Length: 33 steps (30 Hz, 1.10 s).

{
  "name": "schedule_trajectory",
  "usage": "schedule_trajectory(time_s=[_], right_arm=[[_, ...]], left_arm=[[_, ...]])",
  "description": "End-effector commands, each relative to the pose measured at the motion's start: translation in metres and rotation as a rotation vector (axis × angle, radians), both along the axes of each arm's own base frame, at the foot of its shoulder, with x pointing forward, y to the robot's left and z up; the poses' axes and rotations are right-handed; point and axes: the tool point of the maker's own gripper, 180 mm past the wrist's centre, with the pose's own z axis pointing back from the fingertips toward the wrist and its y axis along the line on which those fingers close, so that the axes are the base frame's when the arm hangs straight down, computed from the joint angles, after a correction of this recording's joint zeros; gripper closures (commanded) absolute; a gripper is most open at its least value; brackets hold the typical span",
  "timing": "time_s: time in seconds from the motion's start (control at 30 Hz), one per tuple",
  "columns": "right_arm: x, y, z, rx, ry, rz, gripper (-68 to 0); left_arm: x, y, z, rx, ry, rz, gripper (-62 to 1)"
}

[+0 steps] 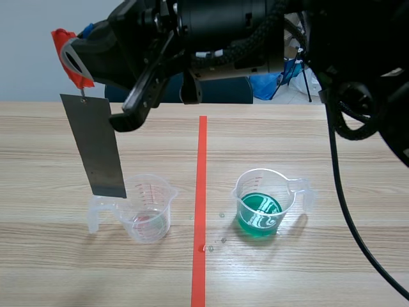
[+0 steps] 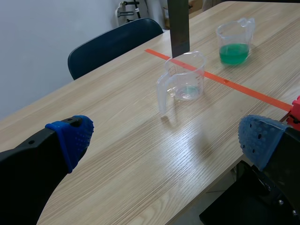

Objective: Do the redox reaction experiment

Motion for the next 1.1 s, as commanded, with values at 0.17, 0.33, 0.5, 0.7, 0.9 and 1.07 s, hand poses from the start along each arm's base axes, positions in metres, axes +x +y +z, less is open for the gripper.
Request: schedule_trajectory(time_s=[0.17,0.33,0.5,0.7,0.9,1.07], right_arm=[[0.012,-0.005,0.005,-0.020,-0.048,-0.056,-0.9],[0.012,-0.005,0.004,-0.024,-0.044,-0.057,-0.9],[0.012,-0.006,-0.002,-0.038,-0.033,-0.063,-0.9],[0.011,-0.007,-0.008,-0.053,-0.024,-0.068,-0.9],[0.016,-0.008,-0.016,-0.066,-0.001,-0.082,-0.9],[0.020,-0.009,-0.021,-0.068,0.013,-0.090,-0.9]], left_arm=[[0.000,-0.001,0.008,-0.025,-0.036,0.001,-62.3],[0.000,-0.001,0.008,-0.025,-0.036,0.001,-62.3],[0.000,-0.001,0.008,-0.025,-0.036,0.001,-62.3],[0.000,-0.001,0.008,-0.025,-0.036,0.001,-62.3],[0.000,-0.001,0.008,-0.024,-0.036,-0.002,-62.3],[0.000,-0.001,0.008,-0.024,-0.036,-0.002,-62.3]])
